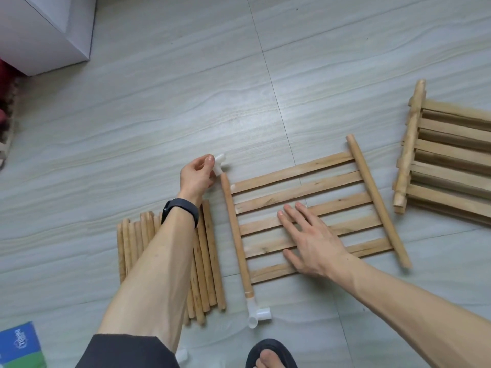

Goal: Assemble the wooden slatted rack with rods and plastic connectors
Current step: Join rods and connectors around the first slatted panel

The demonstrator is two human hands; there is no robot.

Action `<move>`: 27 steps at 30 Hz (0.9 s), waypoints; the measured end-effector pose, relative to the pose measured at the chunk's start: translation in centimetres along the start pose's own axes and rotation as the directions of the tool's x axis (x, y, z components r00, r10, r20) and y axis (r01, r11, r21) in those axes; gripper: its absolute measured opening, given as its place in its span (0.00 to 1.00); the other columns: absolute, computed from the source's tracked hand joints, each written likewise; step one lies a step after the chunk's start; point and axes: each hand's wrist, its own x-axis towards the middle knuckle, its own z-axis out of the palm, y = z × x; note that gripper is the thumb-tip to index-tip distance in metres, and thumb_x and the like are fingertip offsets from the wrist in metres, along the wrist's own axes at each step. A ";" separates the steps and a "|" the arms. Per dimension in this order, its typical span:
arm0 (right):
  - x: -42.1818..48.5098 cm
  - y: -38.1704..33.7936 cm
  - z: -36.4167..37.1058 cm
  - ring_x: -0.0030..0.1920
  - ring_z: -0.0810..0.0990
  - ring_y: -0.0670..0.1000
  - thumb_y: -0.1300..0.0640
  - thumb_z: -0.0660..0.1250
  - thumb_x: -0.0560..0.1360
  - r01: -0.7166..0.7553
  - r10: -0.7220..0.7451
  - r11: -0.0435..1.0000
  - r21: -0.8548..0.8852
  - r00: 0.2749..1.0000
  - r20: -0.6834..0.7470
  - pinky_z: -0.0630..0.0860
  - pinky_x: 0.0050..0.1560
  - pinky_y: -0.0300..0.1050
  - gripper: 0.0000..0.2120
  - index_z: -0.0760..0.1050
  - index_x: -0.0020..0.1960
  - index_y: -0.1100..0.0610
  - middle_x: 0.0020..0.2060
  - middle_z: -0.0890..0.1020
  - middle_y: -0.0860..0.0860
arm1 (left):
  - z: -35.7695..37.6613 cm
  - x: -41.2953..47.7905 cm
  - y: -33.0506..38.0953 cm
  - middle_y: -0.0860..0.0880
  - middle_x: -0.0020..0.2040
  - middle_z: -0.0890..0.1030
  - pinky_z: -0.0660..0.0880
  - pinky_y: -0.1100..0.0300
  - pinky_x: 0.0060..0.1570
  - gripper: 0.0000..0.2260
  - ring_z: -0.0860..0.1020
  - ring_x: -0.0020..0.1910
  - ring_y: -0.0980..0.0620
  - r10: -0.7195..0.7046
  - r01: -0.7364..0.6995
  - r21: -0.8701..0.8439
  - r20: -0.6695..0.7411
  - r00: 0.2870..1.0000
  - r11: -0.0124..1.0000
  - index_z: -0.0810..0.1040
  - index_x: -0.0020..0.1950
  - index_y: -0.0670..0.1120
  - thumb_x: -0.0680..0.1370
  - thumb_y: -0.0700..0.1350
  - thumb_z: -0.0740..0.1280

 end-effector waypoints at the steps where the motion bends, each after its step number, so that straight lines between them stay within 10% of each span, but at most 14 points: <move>1: 0.0 0.0 0.0 0.81 0.37 0.55 0.38 0.56 0.80 -0.001 0.001 1.000 0.003 1.000 -0.002 0.37 0.79 0.51 0.42 0.37 0.83 0.52 0.82 0.42 0.52 | -0.1 -0.1 -0.2 0.52 0.60 0.81 0.80 0.58 0.54 0.18 0.82 0.57 0.50 -0.007 0.007 -0.001 0.011 1.000 1.000 0.76 0.71 0.46 0.83 0.51 0.67; 15: 0.0 -0.3 -0.3 0.81 0.35 0.55 0.37 0.56 0.80 -0.017 0.018 1.000 -0.009 0.999 0.033 0.40 0.81 0.53 0.43 0.34 0.82 0.52 0.82 0.39 0.52 | 0.3 0.1 -1.0 0.53 0.57 0.82 0.79 0.47 0.61 0.14 0.83 0.54 0.46 0.055 -0.073 0.226 0.087 0.995 0.971 0.76 0.67 0.62 0.82 0.60 0.61; 27: -0.1 -0.9 -0.8 0.80 0.32 0.56 0.39 0.56 0.81 -0.044 0.048 0.998 -0.041 0.995 0.082 0.36 0.79 0.52 0.43 0.31 0.81 0.52 0.81 0.36 0.53 | 1.9 -0.7 -0.6 0.49 0.53 0.80 0.73 0.54 0.57 0.17 0.77 0.59 0.43 0.095 -0.080 0.444 -0.012 0.995 0.893 0.72 0.71 0.50 0.85 0.53 0.57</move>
